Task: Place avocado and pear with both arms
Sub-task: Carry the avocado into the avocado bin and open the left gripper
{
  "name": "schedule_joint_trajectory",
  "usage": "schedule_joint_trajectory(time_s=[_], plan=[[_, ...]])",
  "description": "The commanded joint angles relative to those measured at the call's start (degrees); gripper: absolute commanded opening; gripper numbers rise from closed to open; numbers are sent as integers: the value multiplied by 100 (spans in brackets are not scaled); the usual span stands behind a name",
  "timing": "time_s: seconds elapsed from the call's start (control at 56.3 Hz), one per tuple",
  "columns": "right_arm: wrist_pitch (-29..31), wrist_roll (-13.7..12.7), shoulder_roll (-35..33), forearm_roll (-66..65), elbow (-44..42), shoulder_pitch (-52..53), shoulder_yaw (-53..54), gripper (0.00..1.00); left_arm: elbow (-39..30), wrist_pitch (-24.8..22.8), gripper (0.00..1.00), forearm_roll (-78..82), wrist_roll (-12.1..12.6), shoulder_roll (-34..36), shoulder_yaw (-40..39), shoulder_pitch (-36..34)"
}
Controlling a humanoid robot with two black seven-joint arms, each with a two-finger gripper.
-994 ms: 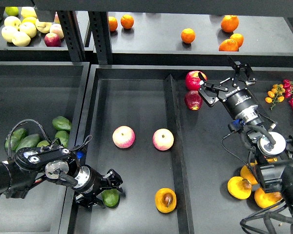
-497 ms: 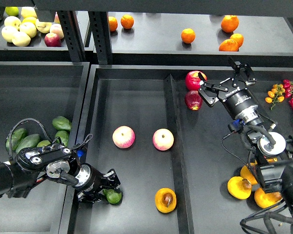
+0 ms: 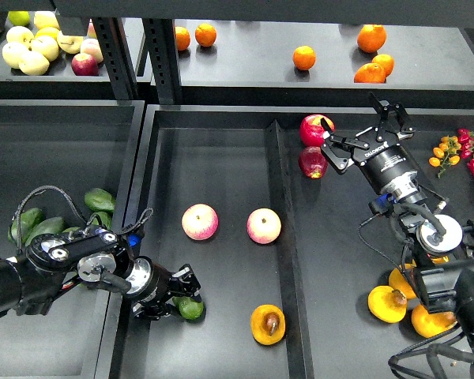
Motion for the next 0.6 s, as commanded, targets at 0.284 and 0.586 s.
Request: schedule_joint_trajectory(time_s=[0.284, 0.586], plan=[[0, -17, 0, 0, 0, -2, 0, 100, -323, 0, 33, -559, -1, 1272, -269, -738], [0, -53, 0, 0, 0, -2, -9, 100, -332, 0, 34, -586, -1, 2433, -146, -738]])
